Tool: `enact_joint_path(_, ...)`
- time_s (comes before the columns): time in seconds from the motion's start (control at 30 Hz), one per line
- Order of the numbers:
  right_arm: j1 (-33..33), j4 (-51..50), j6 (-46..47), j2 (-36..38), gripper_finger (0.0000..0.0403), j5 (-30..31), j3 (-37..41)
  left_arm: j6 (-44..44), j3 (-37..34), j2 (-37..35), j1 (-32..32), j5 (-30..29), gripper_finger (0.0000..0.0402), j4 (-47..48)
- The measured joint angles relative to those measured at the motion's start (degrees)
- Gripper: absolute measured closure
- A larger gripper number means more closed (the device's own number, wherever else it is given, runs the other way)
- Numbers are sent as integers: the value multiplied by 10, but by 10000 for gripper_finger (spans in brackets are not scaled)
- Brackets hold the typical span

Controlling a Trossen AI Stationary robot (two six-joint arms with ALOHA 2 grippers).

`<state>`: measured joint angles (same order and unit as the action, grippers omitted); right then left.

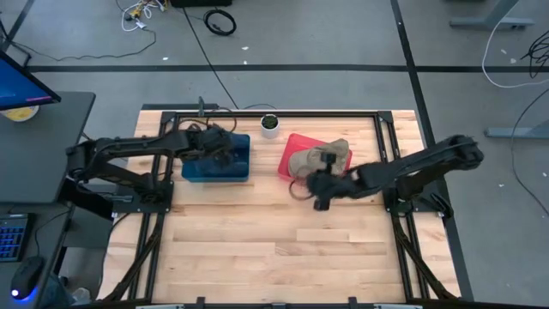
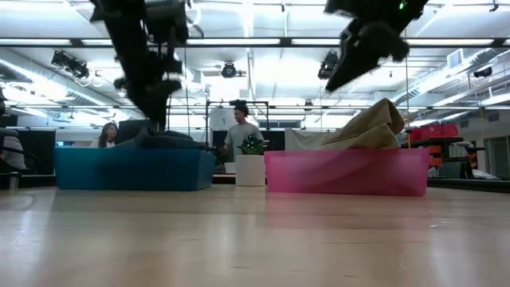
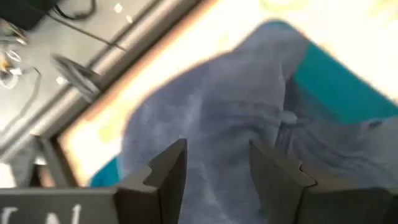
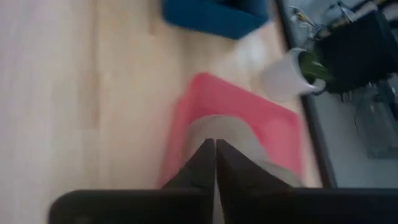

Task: Pick & Place hat
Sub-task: Put the blue cap into the blue bin, then return to Home Position

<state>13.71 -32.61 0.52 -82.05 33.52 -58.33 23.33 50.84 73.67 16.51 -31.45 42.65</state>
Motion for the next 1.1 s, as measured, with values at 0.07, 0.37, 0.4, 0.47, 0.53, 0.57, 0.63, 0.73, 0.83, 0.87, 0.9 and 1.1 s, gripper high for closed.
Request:
enact_joint_path(0.07, -11, -23, 10, 43, 395, 1, 0, 0, 29, -14, -6, -22, 225, 32)
enact_joint_path(0.37, -61, 6, 19, 275, 398, -10, 92, -45, 67, -122, -89, -49, 225, -18)
enact_joint_path(0.4, -67, 28, 20, 305, 397, -22, 121, -47, 56, -138, -101, -48, 225, -44)
enact_joint_path(0.47, -75, 90, 21, 364, 397, -54, 180, -62, 19, -167, -126, -48, 225, -89)
enact_joint_path(0.53, -82, 167, 9, 420, 399, -77, 240, -74, -31, -195, -149, -47, 225, -157)
enact_joint_path(0.57, -87, 199, 5, 446, 399, -84, 267, -79, -59, -208, -158, -45, 225, -191)
enact_joint_path(0.63, -96, 258, 1, 494, 399, -98, 314, -86, -117, -230, -176, -30, 225, -270)
enact_joint_path(0.73, -107, 279, 1, 565, 399, -110, 366, -90, -197, -255, -199, -9, 225, -388)
enact_joint_path(0.83, -117, 276, 3, 637, 399, -110, 401, -88, -257, -281, -226, -9, 225, -474)
enact_joint_path(0.87, -119, 276, 6, 660, 399, -110, 410, -89, -276, -288, -234, -10, 225, -503)
enact_joint_path(0.9, -121, 274, 8, 683, 399, -112, 418, -93, -293, -298, -243, -13, 225, -525)
enact_joint_path(1.1, -123, 244, 21, 811, 399, -121, 466, -121, -365, -363, -262, -44, 225, -591)
